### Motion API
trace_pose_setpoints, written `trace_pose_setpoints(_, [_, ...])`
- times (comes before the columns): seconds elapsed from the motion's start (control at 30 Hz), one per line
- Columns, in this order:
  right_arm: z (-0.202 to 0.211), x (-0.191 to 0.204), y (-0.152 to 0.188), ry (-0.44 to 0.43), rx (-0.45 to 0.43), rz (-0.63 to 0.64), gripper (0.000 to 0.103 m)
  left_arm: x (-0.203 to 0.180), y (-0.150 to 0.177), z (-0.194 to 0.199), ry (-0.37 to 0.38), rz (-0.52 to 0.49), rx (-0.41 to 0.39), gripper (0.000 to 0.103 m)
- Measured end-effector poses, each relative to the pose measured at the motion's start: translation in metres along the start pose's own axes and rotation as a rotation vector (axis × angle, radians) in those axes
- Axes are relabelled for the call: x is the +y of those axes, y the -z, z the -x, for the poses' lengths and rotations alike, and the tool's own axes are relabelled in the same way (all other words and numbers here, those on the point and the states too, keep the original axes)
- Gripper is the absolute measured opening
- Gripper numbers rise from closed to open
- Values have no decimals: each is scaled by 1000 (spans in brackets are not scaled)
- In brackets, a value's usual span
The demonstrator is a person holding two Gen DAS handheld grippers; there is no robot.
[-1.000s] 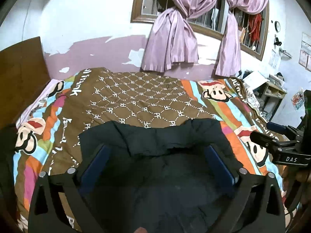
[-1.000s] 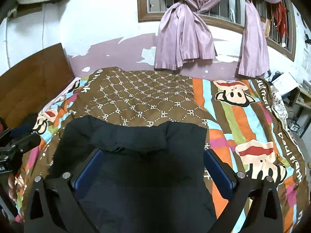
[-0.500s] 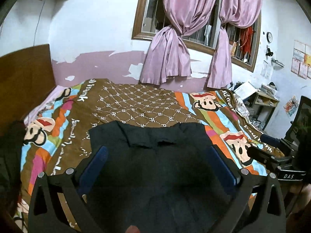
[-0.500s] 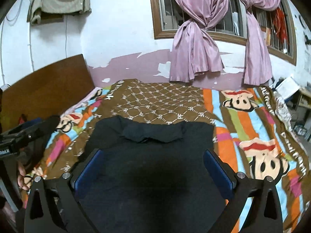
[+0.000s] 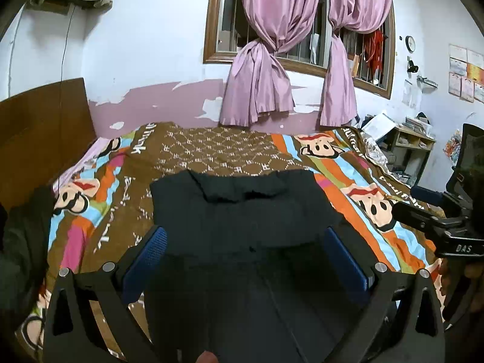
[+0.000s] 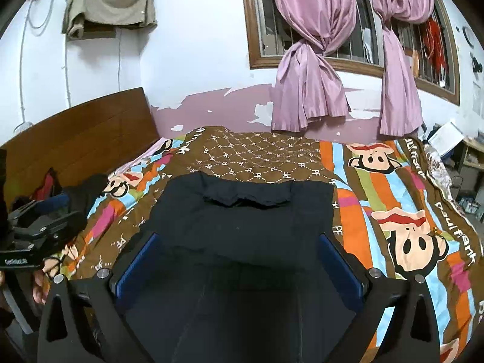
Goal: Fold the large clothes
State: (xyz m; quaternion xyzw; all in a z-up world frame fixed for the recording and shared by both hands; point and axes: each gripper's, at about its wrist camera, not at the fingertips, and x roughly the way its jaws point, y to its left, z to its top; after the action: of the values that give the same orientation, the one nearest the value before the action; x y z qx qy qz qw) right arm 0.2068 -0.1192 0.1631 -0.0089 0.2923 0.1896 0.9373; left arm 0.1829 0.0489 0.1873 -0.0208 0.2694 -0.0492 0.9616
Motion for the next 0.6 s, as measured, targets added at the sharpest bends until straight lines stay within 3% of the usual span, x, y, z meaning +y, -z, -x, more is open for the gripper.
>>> trace_pose_setpoints(0.3, [23,13,48,-13,20,72,103,-15,63,18,-24,-52,4,101])
trace_pose_setpoints(0.6, [21,21,108,-1,143,131,103,-23,139,21,-15,-139,94,101])
